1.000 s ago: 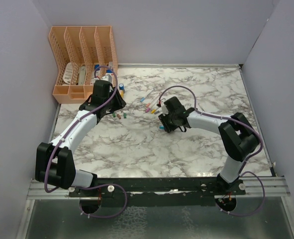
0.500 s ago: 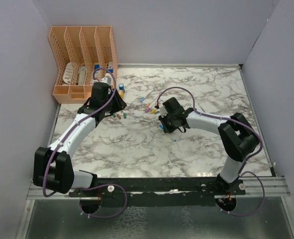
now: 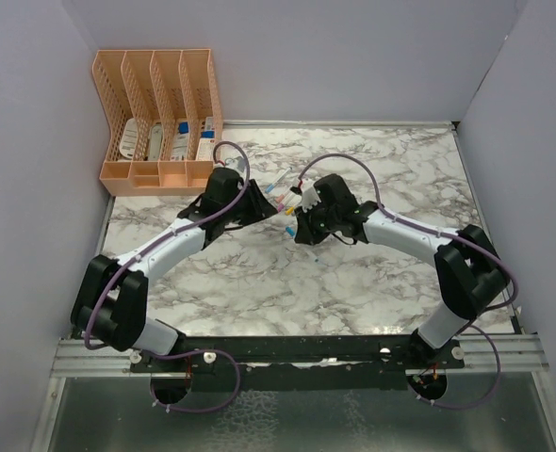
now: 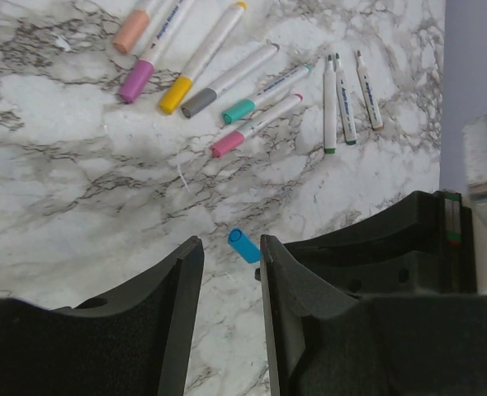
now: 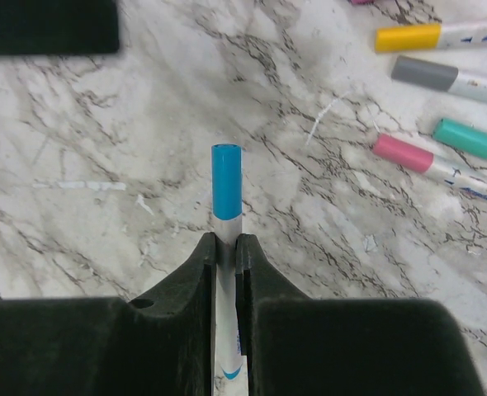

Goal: Open the pen caps

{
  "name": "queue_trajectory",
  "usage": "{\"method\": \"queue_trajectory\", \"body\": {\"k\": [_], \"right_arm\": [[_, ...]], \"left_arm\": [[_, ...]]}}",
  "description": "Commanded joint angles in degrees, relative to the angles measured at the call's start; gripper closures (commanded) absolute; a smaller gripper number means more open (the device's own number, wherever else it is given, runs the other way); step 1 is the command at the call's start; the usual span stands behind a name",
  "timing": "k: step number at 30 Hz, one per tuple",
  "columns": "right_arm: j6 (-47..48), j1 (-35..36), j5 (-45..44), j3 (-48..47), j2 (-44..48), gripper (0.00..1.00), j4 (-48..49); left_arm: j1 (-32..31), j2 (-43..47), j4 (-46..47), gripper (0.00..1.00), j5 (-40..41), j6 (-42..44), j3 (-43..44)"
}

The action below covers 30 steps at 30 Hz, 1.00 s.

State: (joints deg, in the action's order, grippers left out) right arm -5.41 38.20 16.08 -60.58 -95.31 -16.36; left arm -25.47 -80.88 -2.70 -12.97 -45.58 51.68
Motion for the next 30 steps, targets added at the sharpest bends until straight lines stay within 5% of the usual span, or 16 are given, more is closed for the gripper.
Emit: {"method": "queue_trajectory", "body": {"k": [1, 21, 30], "right_arm": [[-3.15, 0.39, 4.23, -1.82, 3.01, 0.99, 5.04], [-7.07, 0.39, 6.33, -2.00, 5.45, 0.99, 10.70], [-7.23, 0.39, 6.95, -1.48, 6.20, 0.99, 11.08]], "left_arm": [[-2.32, -3.10, 6.07, 0.63, -2.87, -3.67, 1.02], [-5.44, -6.75, 8.78, 0.66, -3.99, -5.83, 1.77], [-5.47, -6.68, 9.28, 0.89, -3.72, -6.16, 1.69]]}}
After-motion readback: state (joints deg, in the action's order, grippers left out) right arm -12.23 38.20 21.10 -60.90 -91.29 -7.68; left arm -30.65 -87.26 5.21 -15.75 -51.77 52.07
